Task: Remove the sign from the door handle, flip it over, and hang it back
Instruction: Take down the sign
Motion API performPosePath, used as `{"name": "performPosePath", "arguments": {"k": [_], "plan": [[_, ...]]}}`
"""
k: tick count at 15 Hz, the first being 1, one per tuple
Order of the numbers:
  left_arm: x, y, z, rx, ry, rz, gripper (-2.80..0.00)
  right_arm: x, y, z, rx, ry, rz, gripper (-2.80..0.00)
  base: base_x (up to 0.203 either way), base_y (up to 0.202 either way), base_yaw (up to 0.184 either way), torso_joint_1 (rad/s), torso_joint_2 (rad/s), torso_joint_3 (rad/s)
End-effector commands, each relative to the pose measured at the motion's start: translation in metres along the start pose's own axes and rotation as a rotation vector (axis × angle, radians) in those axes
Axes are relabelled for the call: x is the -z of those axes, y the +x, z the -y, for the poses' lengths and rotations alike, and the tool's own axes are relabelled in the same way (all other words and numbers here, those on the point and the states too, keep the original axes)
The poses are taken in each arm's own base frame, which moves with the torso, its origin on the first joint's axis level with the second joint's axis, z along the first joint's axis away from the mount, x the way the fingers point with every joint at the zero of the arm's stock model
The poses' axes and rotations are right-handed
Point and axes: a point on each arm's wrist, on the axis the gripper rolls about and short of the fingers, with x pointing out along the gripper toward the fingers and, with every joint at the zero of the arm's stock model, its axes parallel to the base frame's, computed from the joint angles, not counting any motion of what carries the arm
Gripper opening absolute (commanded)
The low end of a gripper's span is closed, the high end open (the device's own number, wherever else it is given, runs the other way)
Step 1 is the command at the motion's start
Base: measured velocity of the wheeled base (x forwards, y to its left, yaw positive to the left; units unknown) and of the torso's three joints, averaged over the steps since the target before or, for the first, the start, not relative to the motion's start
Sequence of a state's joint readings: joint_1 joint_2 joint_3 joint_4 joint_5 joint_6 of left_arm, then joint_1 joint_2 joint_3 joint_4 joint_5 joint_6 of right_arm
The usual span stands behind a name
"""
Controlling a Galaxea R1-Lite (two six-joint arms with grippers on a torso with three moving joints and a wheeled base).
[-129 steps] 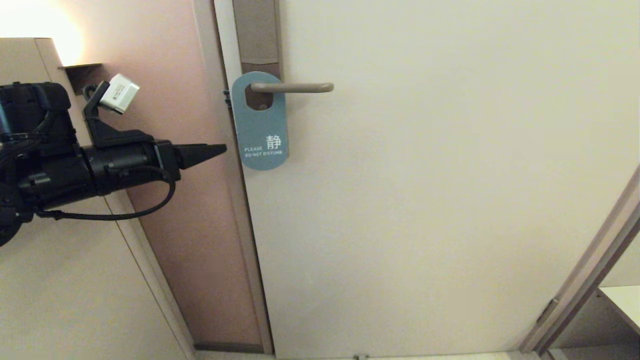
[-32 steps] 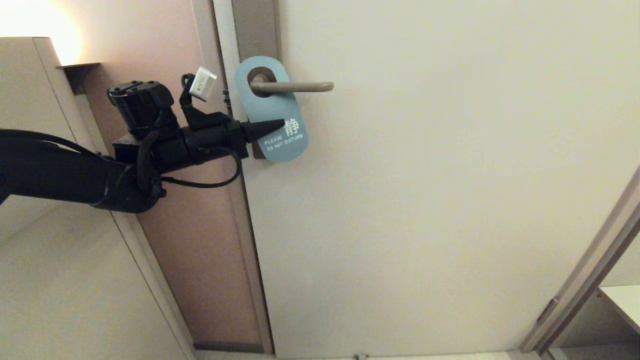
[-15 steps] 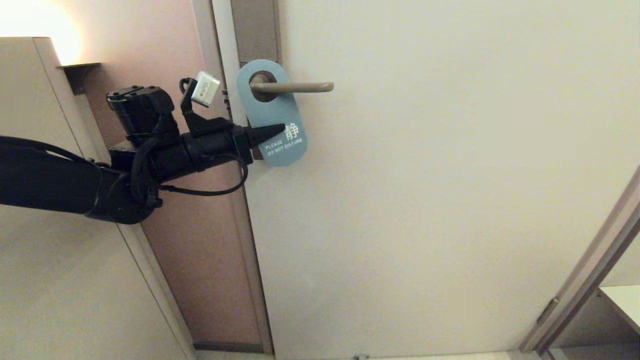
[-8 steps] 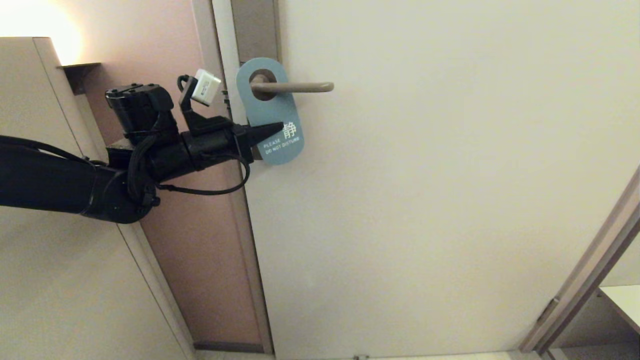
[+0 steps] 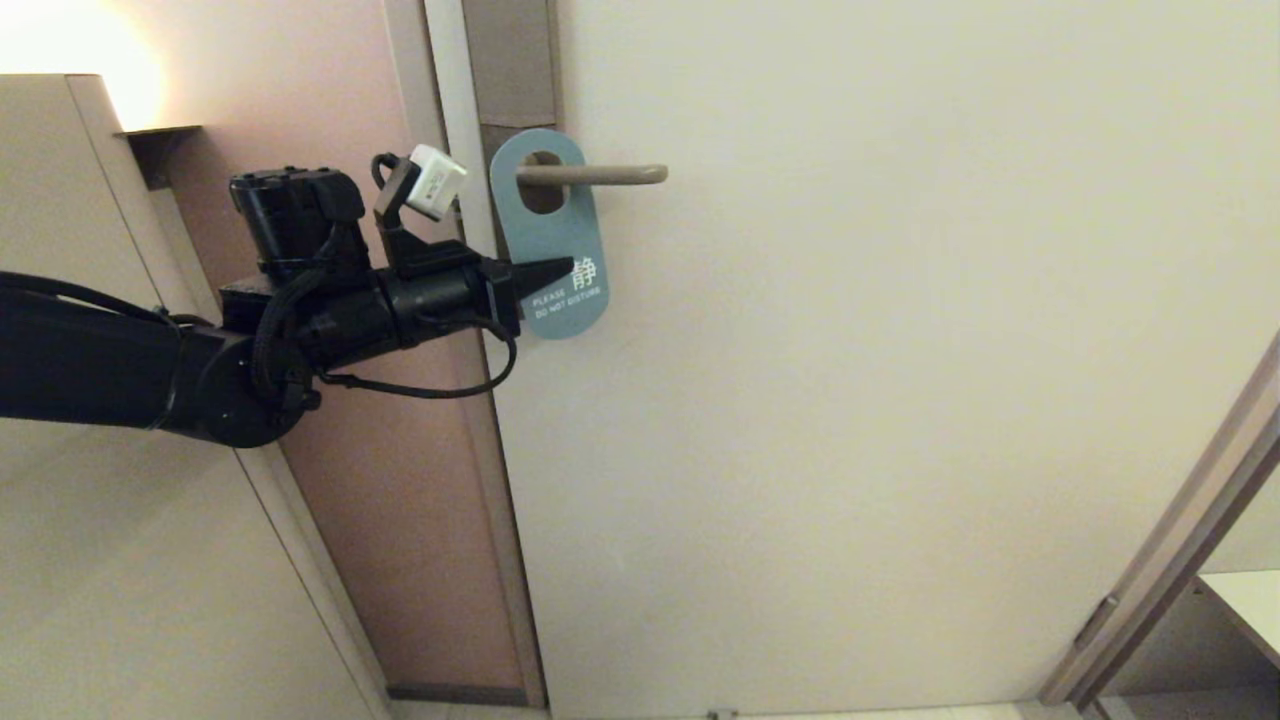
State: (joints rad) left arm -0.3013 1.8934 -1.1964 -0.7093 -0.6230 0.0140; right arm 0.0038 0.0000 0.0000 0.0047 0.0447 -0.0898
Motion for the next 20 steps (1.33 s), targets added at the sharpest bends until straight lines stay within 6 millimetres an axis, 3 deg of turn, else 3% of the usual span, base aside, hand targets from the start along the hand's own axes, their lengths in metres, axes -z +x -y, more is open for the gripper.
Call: {"name": "performPosePath", "arguments": {"k": [1,10,15,20], "plan": [[-0.002,0.002,0.004,-0.007,0.01,0.002,-2.8,0.0,0.0,0.0,-0.002,-0.001,-0.001,-2.8,0.0,0.0,0.0,0.0,0.0,0.0],[0.0,0.016,0.021,-0.058,0.007,-0.007,-2.8,0.0,0.0,0.0,-0.002,-0.001,-0.001,-2.8,0.0,0.0,0.0,0.0,0.0,0.0],[-0.01,0.038,0.027,-0.054,0.028,0.032,-2.8,0.0,0.0,0.0,-0.002,-0.001,-0.001,-2.8,0.0,0.0,0.0,0.0,0.0,0.0],[-0.006,0.053,0.031,-0.033,0.021,0.02,-2.8,0.0,0.0,0.0,-0.002,-0.001,-0.001,-2.8,0.0,0.0,0.0,0.0,0.0,0.0]]}}
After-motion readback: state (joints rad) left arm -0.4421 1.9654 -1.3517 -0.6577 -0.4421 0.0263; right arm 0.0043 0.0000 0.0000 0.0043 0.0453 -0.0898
